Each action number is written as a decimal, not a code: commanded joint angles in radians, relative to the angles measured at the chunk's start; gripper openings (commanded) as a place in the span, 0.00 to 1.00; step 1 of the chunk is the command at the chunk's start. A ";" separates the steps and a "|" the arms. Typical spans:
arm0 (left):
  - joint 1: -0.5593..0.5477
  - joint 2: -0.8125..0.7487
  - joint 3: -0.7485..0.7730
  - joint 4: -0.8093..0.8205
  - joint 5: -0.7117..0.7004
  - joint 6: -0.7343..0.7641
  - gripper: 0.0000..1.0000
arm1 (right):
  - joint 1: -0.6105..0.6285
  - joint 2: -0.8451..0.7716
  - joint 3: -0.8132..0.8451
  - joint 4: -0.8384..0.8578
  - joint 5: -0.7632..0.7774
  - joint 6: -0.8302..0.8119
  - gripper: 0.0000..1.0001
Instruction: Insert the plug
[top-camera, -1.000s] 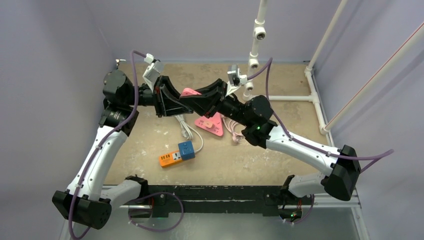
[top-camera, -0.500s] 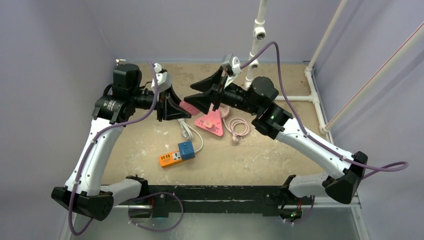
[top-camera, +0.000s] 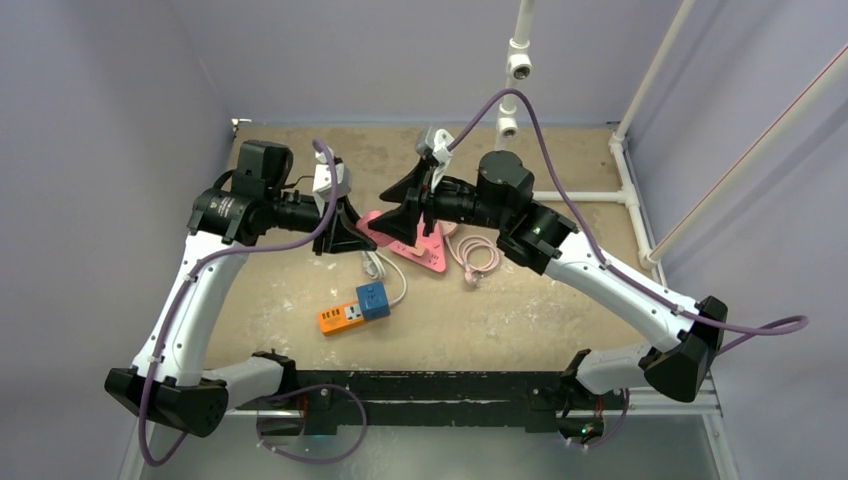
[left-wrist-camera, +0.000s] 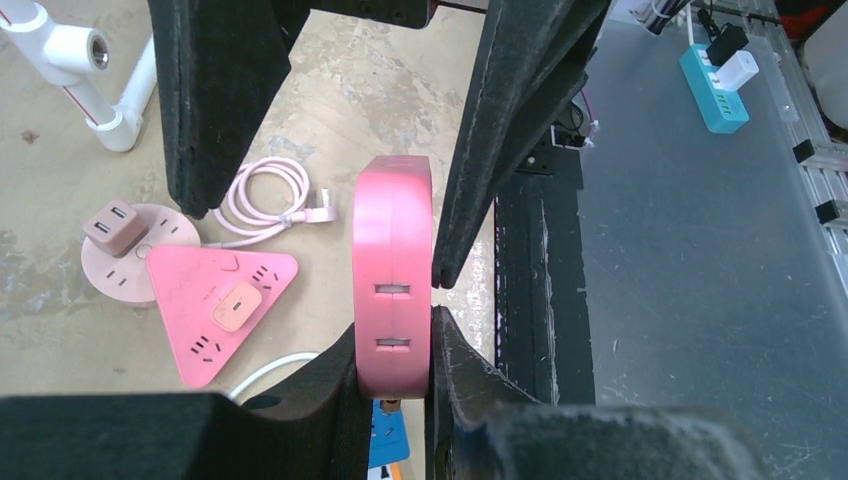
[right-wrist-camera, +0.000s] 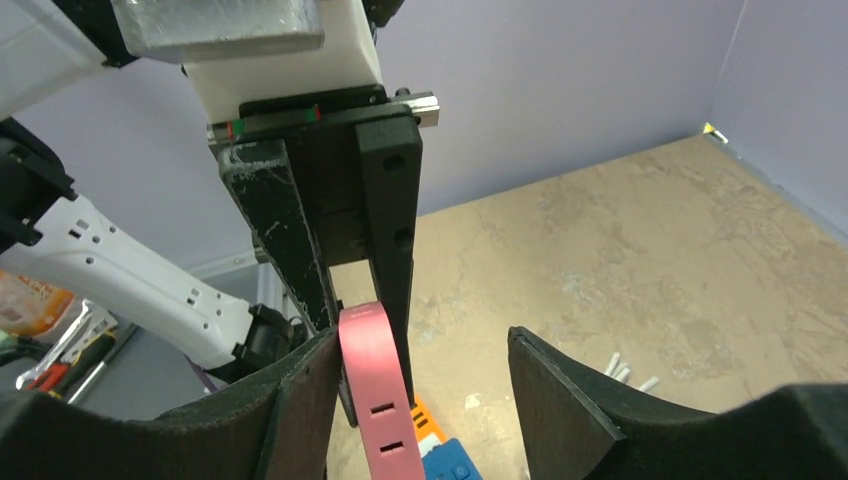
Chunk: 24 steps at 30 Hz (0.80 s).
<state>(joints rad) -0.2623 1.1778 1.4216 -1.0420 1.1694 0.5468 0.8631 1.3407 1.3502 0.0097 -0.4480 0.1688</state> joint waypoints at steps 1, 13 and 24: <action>0.000 -0.012 0.052 -0.022 0.046 0.052 0.00 | -0.006 -0.006 0.010 -0.037 -0.042 -0.056 0.63; -0.011 0.001 0.055 -0.010 0.101 0.053 0.00 | 0.005 -0.001 -0.028 -0.049 -0.118 -0.059 0.06; -0.011 -0.264 -0.147 0.594 -0.267 -0.189 0.99 | -0.002 -0.078 -0.047 0.157 0.168 0.197 0.00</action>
<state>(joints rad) -0.2691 1.0607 1.3418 -0.7860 1.0737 0.4263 0.8680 1.3190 1.2999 0.0162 -0.4477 0.2234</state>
